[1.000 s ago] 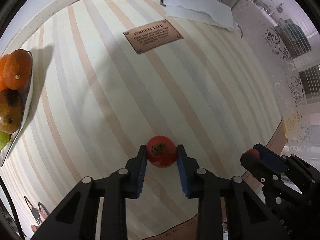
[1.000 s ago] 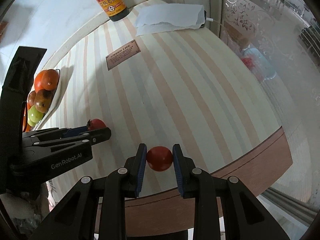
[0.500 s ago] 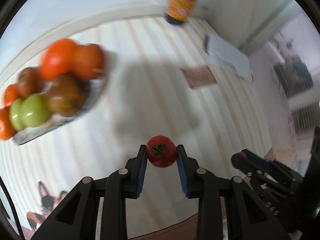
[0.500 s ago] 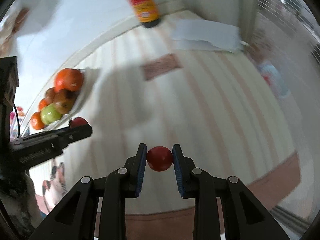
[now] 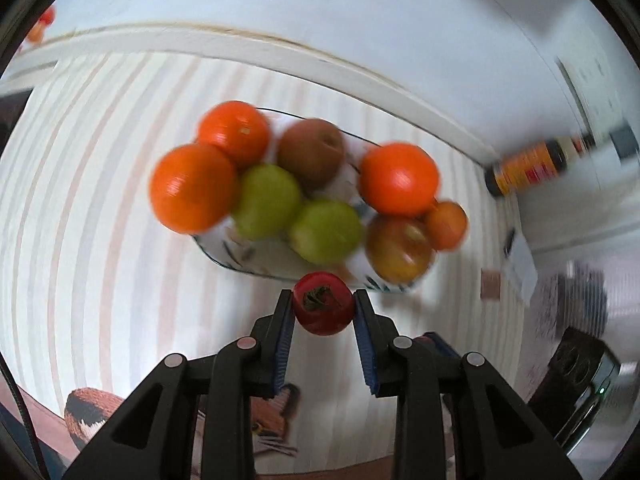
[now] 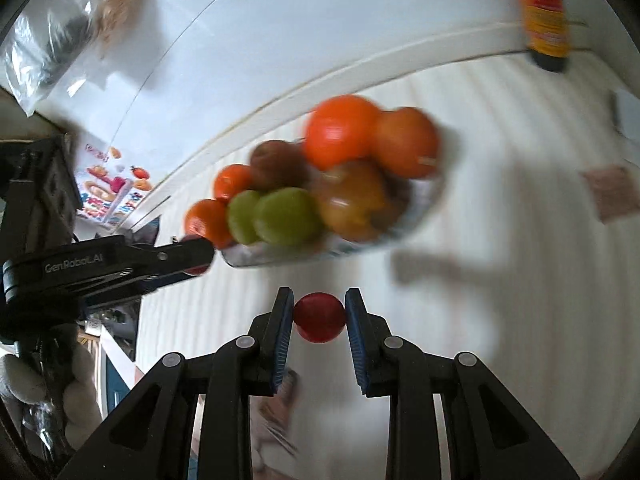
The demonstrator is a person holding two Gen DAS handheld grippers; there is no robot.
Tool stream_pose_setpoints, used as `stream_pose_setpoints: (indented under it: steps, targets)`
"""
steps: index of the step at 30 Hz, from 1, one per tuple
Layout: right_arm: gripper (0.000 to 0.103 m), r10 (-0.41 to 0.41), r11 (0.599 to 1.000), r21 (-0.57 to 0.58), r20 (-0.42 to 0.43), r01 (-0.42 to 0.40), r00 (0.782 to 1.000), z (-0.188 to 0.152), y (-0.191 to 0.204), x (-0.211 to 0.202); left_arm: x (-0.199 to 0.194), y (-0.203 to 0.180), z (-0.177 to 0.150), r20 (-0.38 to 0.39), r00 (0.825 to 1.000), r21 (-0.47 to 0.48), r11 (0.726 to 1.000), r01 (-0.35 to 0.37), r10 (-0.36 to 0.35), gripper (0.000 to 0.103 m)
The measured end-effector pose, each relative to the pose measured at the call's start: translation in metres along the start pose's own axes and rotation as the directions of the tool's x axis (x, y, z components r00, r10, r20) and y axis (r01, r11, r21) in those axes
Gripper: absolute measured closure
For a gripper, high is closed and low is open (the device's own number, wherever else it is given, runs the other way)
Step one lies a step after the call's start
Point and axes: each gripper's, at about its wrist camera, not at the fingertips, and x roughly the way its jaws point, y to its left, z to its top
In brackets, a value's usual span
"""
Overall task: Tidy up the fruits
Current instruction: 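Place the tomato on the plate with the right tool while the left tool places its tomato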
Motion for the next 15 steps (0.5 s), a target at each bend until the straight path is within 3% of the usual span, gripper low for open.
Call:
stream_pose_setpoints:
  steps: [5,13,15]
  targets:
    - [0.074,-0.014,0.999,-0.045,-0.006,0.014,1.0,0.018,0.024,0.036,0.009,0.02,0.016,-0.027,0.999,-0.066,0.997,0.04,-0.041,0.076]
    - [0.072,-0.07,0.996,-0.055,-0.037,0.068,0.997,0.035,0.019,0.07,0.029,0.022,0.026,-0.078,0.997,-0.038,0.999,0.007,-0.01,0.075]
    - [0.057,-0.065,0.997,-0.053,-0.047,0.062,0.997,0.035,0.019,0.073,0.032,0.02,0.026,-0.094,0.996,-0.037,0.999,-0.012,0.009,0.07]
